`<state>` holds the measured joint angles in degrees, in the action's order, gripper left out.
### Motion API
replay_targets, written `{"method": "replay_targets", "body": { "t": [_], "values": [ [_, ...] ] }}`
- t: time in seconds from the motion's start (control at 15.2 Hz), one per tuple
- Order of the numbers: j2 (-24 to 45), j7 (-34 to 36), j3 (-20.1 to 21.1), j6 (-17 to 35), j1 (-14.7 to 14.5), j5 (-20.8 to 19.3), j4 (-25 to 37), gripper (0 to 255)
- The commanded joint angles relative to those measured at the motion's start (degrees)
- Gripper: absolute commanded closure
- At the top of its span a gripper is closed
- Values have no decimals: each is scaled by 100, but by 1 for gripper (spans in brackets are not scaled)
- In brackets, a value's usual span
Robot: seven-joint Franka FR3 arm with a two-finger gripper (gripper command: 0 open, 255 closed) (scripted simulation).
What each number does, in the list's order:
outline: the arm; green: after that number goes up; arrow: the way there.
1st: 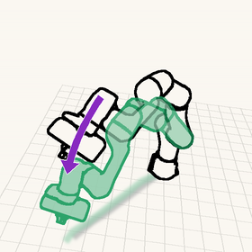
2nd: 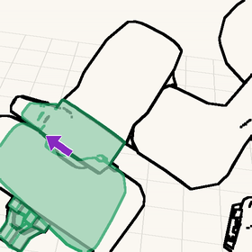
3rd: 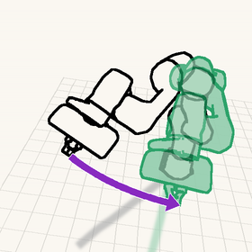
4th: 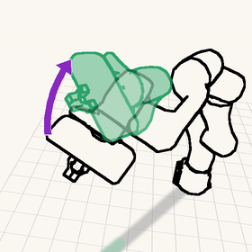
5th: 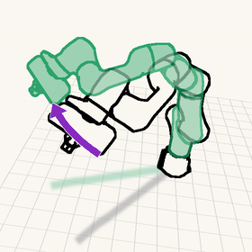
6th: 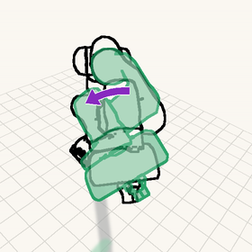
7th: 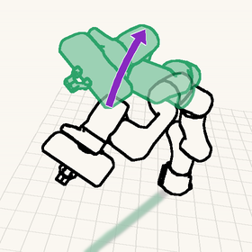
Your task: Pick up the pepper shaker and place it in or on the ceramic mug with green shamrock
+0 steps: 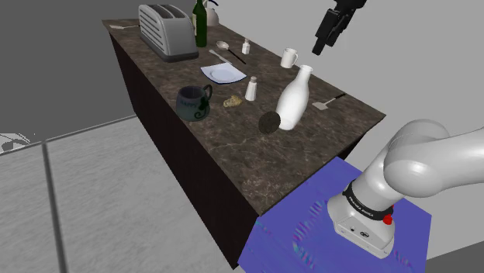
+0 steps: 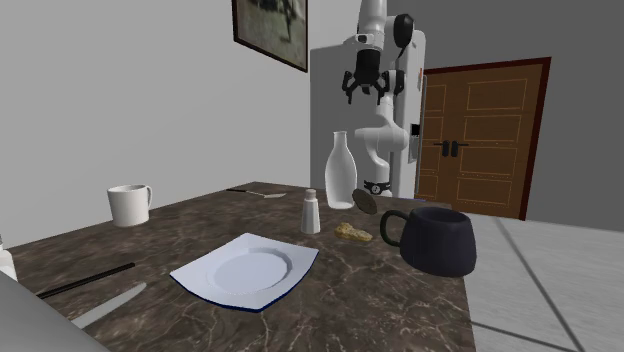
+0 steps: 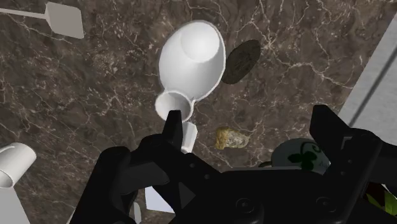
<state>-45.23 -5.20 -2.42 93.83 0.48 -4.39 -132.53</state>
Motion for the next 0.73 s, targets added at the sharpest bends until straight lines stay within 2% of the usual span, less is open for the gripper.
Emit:
{"method": "replay_targets", "body": {
  "t": [0.0,0.66],
  "values": [
    [0,0,0,0,0,0,0,0],
    [1954,-252,-510,1380,42,161,379,0]
  ]
}}
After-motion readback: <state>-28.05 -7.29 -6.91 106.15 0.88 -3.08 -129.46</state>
